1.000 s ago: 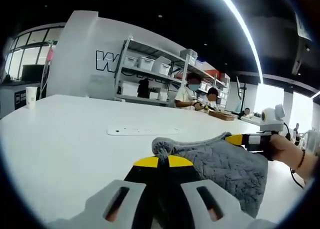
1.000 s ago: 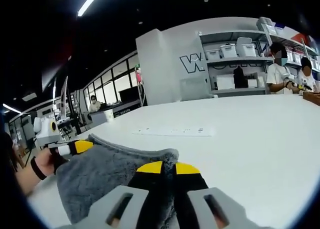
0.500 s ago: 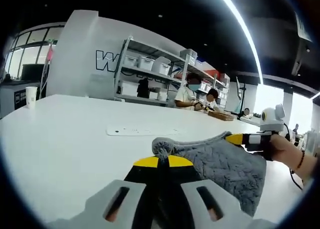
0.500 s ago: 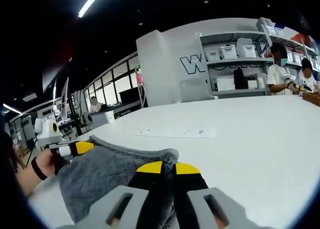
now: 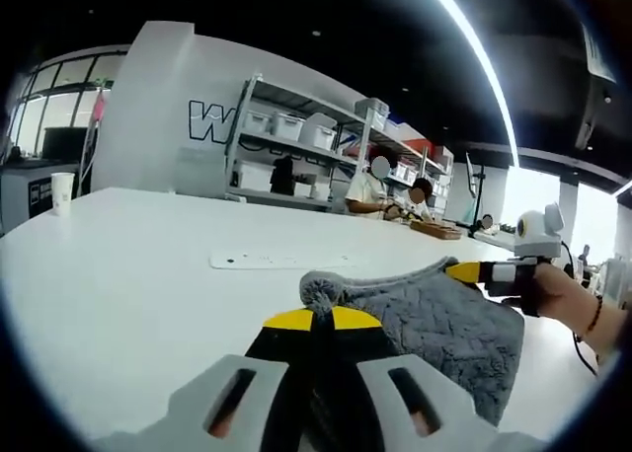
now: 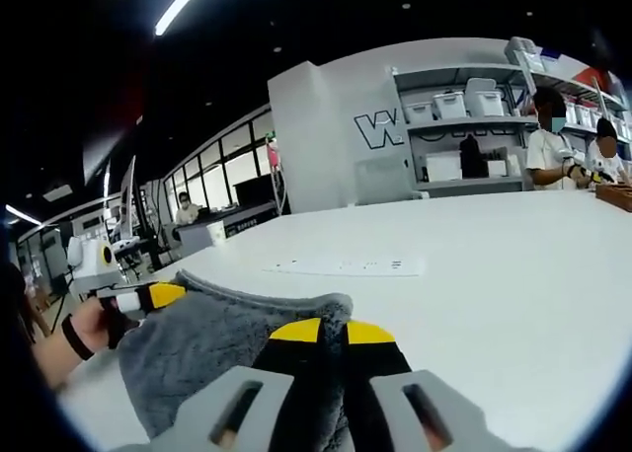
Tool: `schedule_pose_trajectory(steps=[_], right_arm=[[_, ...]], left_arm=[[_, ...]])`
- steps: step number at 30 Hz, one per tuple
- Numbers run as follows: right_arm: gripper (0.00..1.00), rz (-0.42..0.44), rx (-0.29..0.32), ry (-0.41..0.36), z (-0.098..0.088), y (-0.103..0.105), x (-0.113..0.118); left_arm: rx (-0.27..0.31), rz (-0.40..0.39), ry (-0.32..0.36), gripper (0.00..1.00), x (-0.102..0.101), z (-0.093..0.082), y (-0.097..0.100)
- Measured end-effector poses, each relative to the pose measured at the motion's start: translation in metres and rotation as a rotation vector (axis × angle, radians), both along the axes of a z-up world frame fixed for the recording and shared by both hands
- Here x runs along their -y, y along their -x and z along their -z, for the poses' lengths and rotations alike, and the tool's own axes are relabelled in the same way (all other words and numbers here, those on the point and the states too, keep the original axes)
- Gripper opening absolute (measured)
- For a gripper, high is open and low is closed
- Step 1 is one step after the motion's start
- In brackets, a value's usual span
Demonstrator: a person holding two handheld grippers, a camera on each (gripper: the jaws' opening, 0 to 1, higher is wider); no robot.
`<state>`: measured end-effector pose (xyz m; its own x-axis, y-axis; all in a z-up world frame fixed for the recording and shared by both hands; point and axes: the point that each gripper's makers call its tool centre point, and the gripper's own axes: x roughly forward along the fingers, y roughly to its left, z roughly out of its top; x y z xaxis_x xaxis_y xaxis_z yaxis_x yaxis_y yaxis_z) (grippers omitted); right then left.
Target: Open the folded towel by lifting each exposed corner and separating the folded layers until the towel lies flat within the target outline without major curled edges
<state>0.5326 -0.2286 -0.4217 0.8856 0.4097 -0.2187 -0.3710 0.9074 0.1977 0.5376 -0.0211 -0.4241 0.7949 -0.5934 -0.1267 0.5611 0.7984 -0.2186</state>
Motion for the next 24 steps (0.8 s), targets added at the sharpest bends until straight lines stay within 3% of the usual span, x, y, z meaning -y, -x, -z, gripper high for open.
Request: schedule_pose_trajectory(steps=[24], right_arm=[[0.0,-0.001,0.025,0.0,-0.007,0.006,0.0]], left_arm=[[0.011,0.006,0.015,0.01,-0.001,-0.011,0.007]])
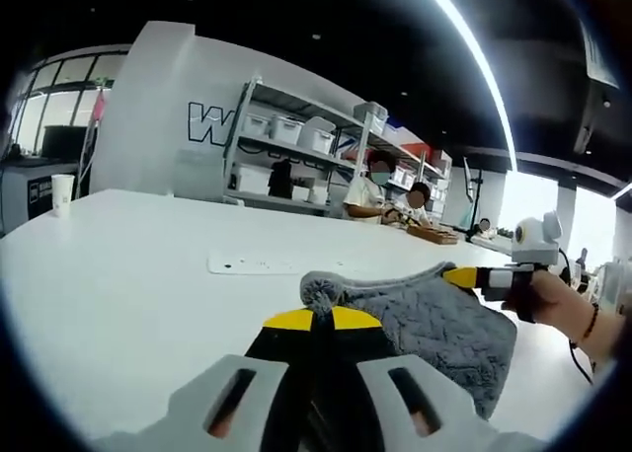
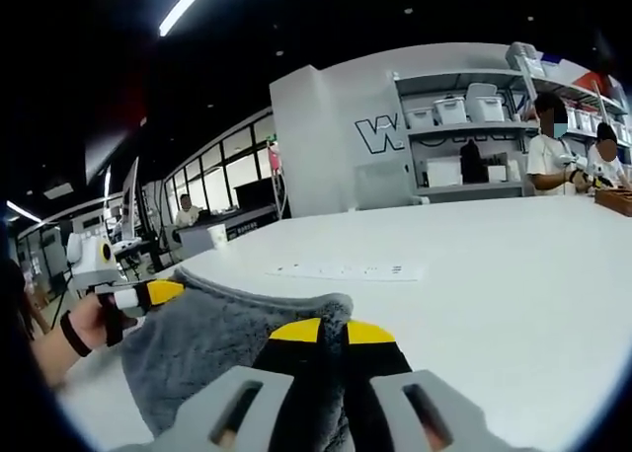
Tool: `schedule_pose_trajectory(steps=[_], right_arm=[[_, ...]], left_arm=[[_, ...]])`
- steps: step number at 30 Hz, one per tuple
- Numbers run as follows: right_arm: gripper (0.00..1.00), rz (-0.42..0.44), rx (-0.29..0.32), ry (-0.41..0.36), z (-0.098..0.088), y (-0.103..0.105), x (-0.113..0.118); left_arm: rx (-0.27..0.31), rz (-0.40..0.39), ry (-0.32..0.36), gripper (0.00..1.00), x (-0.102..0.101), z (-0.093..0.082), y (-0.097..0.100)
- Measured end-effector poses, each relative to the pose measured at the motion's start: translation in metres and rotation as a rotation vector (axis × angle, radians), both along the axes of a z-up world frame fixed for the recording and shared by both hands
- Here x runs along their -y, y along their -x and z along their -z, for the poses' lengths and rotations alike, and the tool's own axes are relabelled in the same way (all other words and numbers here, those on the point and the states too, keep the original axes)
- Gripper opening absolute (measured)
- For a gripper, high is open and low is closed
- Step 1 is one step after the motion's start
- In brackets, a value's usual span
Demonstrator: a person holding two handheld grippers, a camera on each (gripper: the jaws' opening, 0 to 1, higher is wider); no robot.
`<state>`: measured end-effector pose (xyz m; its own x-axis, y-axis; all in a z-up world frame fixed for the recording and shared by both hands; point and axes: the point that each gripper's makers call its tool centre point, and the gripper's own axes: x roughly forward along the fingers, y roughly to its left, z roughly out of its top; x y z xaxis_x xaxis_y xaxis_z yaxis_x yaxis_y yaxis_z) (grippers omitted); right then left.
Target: Open the folded towel by lifting each exposed corner and separating the folded layers until the towel lies flat within the target outline without major curled edges
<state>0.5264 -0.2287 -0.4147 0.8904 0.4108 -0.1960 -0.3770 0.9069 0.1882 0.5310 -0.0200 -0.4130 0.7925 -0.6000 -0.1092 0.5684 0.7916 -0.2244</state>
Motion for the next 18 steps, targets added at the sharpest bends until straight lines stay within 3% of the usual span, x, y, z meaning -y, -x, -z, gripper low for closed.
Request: schedule_pose_trajectory(steps=[18], right_arm=[[0.0,-0.004,0.011,-0.003,-0.0032,0.0065,0.0002]], left_arm=[[0.018,0.006,-0.003,0.02,-0.0006,-0.0062,0.0066]])
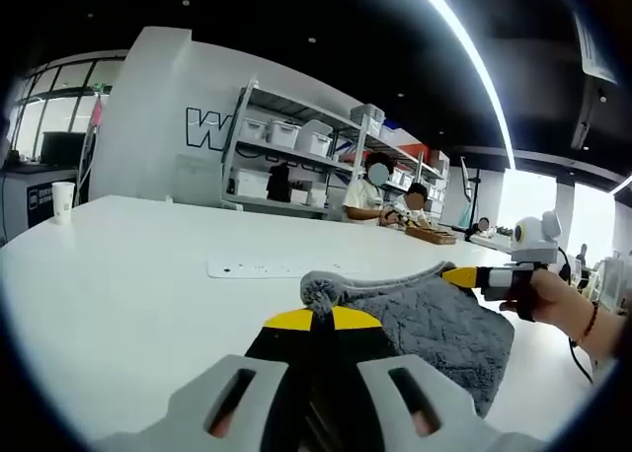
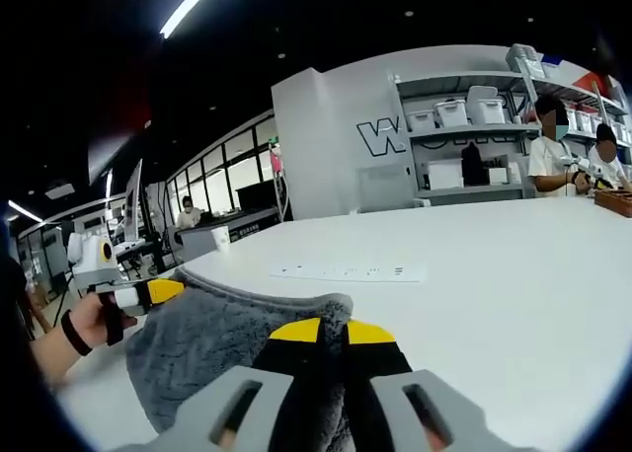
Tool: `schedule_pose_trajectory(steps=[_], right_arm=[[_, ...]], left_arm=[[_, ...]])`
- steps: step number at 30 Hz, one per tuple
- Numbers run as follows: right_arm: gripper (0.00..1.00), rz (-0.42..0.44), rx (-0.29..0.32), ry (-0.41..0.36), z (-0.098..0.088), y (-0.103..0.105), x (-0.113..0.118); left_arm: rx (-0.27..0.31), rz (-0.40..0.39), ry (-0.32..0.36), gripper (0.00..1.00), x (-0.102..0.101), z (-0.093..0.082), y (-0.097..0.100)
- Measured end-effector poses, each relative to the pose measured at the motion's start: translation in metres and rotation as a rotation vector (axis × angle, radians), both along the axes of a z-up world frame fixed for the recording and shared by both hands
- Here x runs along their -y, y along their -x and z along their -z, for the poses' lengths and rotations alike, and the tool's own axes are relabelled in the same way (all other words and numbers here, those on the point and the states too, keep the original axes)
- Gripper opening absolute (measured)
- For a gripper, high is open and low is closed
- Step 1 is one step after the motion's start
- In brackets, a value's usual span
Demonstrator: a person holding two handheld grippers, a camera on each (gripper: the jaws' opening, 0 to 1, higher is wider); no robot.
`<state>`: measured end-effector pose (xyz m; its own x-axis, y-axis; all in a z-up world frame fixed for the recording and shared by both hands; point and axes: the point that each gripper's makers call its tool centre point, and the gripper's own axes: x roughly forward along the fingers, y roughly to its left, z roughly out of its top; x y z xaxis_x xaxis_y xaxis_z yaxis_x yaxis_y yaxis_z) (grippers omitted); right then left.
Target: Open the folded towel by lifting each exposed corner and separating the folded layers until the towel lies flat within the target outline without major curled edges
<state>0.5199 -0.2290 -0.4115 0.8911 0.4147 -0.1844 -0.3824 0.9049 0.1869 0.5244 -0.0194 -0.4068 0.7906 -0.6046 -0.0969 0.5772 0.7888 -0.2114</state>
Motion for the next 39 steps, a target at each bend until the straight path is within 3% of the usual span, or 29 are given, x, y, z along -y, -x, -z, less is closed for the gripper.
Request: schedule_pose_trajectory(steps=[39], right_arm=[[0.0,-0.024,0.05,-0.021,-0.016,0.023,-0.002]], left_arm=[[0.03,0.029,0.011,0.02,-0.001,-0.016,0.023]])
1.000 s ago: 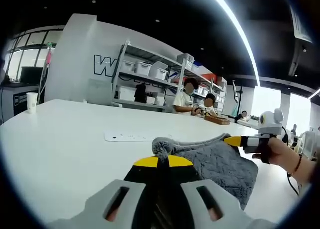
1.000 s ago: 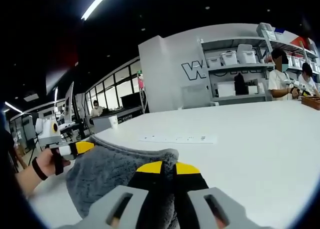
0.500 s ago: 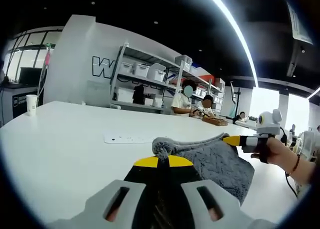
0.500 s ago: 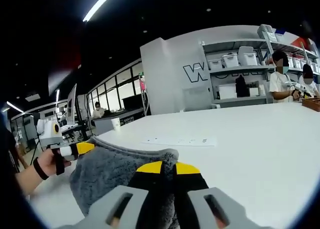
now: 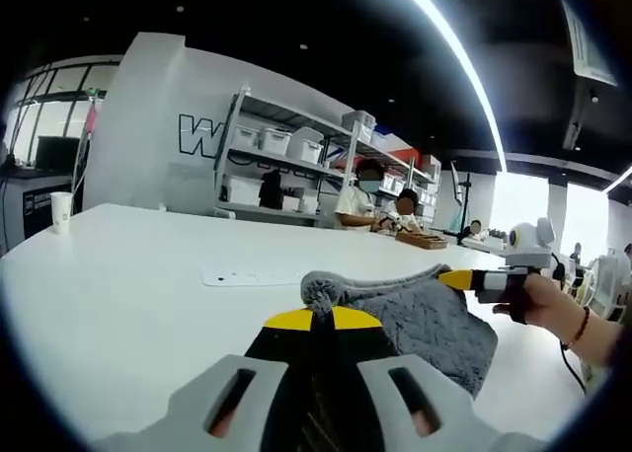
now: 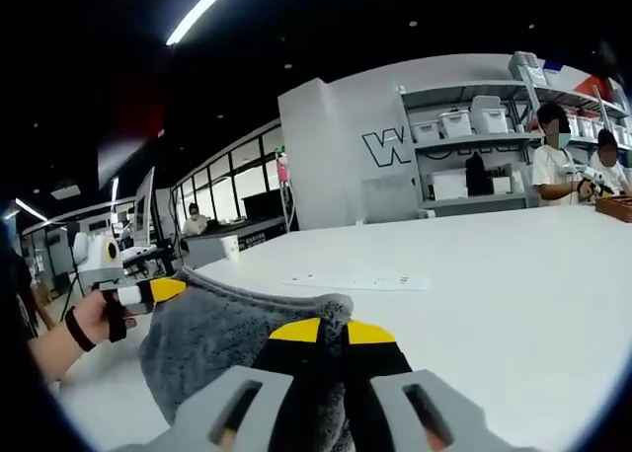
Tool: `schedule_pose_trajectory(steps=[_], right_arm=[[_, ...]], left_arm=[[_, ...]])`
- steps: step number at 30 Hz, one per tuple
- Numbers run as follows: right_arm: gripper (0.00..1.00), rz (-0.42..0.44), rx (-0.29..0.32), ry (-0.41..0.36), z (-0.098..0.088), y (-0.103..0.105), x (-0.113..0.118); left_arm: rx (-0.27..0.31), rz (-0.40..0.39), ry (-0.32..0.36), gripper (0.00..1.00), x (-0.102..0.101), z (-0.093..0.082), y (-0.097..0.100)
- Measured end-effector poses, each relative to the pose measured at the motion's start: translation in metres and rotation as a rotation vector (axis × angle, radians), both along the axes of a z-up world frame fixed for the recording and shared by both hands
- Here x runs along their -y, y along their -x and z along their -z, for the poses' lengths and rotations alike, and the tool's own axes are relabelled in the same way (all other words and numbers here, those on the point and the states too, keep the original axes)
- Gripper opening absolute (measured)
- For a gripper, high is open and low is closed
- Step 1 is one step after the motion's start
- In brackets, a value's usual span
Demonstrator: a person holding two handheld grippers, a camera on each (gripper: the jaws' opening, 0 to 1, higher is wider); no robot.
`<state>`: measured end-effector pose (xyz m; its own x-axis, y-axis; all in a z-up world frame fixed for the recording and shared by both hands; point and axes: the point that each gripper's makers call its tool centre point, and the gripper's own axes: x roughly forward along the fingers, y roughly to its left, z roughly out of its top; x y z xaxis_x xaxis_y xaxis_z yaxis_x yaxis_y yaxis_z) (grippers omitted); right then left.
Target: Open the folded towel by lifting each exposed corner and separating the folded layers until the towel lies flat within the target outline without major curled edges
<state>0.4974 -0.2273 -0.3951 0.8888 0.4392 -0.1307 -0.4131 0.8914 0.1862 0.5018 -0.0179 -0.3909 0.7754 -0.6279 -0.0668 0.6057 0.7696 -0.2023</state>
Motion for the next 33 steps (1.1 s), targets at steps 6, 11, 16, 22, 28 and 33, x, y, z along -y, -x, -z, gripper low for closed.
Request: schedule_pose_trajectory(steps=[6,11,16,22,28,33], right_arm=[[0.0,0.0,0.004,-0.006,-0.002,0.001,0.001],[0.0,-0.008,0.025,0.0,-0.011,0.007,-0.001],[0.0,-0.003,0.032,0.015,-0.012,0.007,0.001],[0.0,-0.008,0.033,-0.005,-0.01,0.012,0.002],[0.0,-0.008,0.045,-0.001,-0.012,0.016,0.002],[0.0,-0.009,0.072,0.036,-0.019,0.02,-0.001]], left_arm=[[0.004,0.008,0.006,0.02,0.0,-0.003,0.004],[0.016,0.014,0.014,0.02,-0.002,-0.007,0.007],[0.031,0.017,0.009,0.01,0.0,-0.01,0.013],[0.037,0.023,0.025,0.01,0.001,-0.013,0.019],[0.055,0.028,0.02,0.01,0.006,-0.015,0.032],[0.077,0.021,0.018,0.01,0.004,-0.018,0.035]])
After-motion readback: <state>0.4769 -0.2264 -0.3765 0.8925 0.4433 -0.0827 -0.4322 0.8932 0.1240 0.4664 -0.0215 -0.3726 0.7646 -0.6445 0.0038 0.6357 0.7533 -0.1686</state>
